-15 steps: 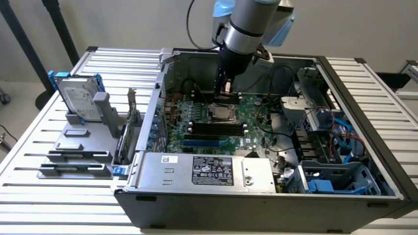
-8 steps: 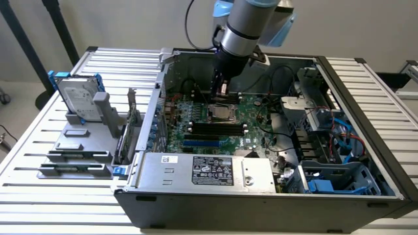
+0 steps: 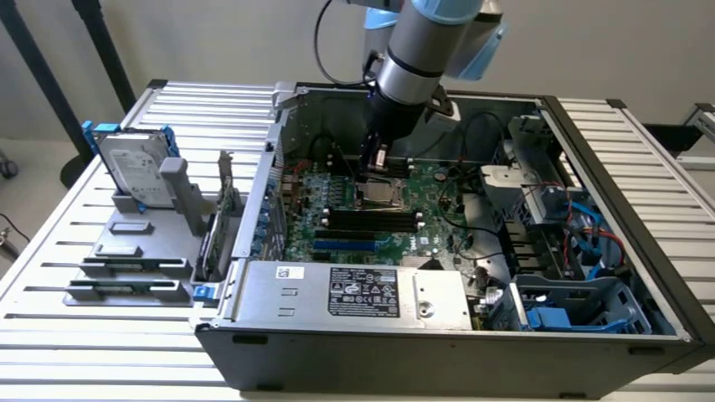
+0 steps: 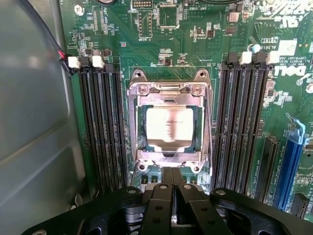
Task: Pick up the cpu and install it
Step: 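Close the cpu cover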
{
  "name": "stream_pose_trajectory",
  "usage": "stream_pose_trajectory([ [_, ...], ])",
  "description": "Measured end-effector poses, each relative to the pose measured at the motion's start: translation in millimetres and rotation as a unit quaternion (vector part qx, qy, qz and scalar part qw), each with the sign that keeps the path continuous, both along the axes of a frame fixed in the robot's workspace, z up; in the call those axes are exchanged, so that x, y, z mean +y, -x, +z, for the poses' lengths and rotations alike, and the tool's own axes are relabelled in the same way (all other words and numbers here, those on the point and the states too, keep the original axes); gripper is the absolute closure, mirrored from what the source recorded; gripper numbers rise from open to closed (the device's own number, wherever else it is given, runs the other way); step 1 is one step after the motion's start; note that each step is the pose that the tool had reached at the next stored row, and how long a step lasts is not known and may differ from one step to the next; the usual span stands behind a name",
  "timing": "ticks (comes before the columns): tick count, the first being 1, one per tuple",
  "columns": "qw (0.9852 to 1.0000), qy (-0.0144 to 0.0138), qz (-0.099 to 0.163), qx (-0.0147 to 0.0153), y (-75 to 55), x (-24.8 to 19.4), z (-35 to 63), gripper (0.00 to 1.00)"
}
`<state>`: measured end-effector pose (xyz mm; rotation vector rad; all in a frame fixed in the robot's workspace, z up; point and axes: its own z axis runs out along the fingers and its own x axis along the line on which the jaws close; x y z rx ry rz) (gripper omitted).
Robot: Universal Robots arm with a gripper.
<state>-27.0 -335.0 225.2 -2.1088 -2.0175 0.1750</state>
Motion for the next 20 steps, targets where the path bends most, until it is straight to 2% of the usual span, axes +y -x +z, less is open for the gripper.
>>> stream_pose_trajectory([
  [5, 0.9999, -0.0006, -0.01, 0.0055, 0.1, -1.4, -3.3, 0.89],
  [7, 0.9999, -0.0008, -0.013, 0.0066, 0.2, -1.7, -4.9, 0.89],
  [12, 0.9998, -0.0012, -0.017, 0.0079, 0.2, -2.0, -9.8, 0.89],
  [20, 0.9998, -0.0028, -0.018, 0.0081, 0.5, -2.0, -17.9, 0.89],
])
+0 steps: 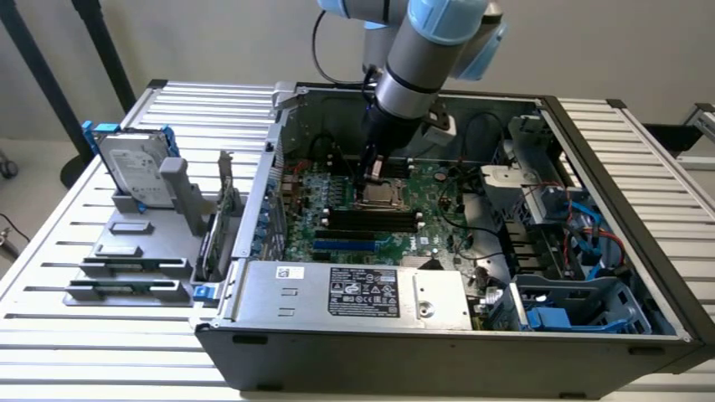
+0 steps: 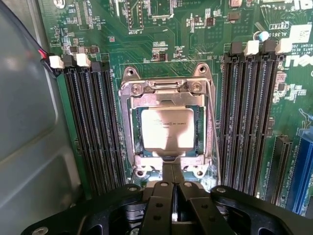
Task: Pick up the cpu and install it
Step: 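Close the cpu cover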
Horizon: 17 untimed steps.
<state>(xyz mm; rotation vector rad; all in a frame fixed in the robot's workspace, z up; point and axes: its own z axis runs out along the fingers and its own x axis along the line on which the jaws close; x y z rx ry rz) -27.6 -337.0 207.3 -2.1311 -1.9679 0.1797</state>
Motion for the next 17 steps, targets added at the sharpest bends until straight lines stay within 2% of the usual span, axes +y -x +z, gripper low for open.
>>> stream_pose_trajectory([
  [10, 1.0, -0.0039, 0.0, 0.0, -0.1, 0.1, -3.7, 0.89],
  [17, 1.0, -0.0049, 0.0, 0.0, 0.0, 0.0, -7.4, 0.89],
])
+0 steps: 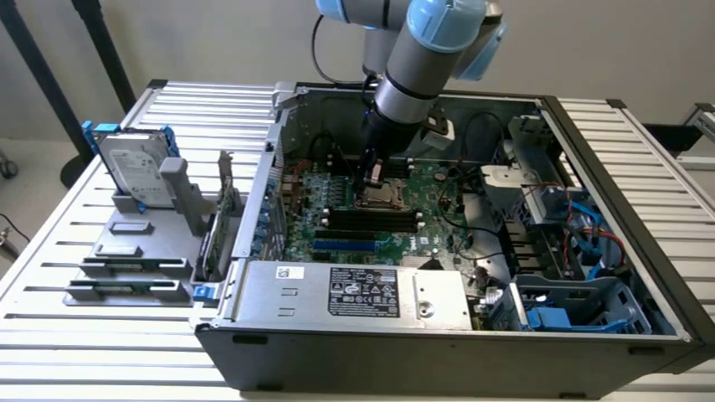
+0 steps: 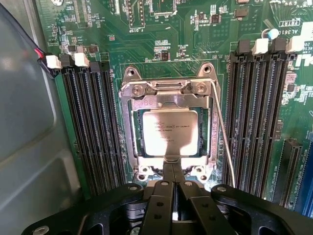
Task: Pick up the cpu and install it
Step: 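Close the cpu cover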
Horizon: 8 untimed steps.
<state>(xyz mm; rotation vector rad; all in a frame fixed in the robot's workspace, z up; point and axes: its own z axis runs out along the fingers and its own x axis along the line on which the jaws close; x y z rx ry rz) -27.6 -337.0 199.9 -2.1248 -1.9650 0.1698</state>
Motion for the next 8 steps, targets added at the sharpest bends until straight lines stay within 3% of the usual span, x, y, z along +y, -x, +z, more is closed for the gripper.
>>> stream_pose_trajectory([
  [5, 1.0, -0.0004, 0.0, 0.0001, 0.3, -0.1, -1.3, 0.89],
  [8, 1.0, -0.0034, 0.0, -0.0005, 0.3, 0.3, 0.9, 0.89],
])
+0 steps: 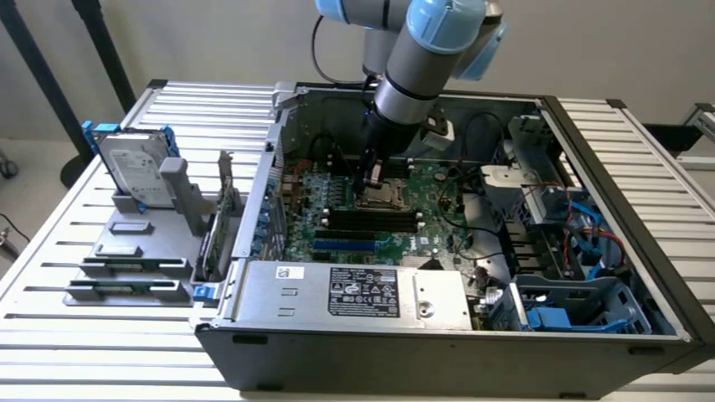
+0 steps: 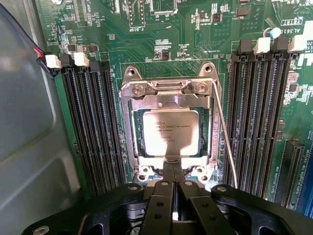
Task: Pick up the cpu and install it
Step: 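Close the cpu cover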
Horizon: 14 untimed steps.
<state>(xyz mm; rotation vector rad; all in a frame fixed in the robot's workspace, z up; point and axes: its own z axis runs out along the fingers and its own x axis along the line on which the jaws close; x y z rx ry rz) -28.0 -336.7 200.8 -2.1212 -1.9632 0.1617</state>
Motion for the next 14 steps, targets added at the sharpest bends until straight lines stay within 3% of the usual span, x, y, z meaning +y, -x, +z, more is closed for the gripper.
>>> stream_pose_trajectory([
  [3, 1.0, -0.0014, 0.0, 0.0005, 1.7, -0.5, 6.4, 0.89],
  [12, 0.9999, -0.0105, 0.0, 0.0009, 24.3, -1.7, 10.8, 0.89],
  [14, 0.9999, -0.0108, 0.0, 0.0009, 25.0, -1.8, 10.9, 0.89],
])
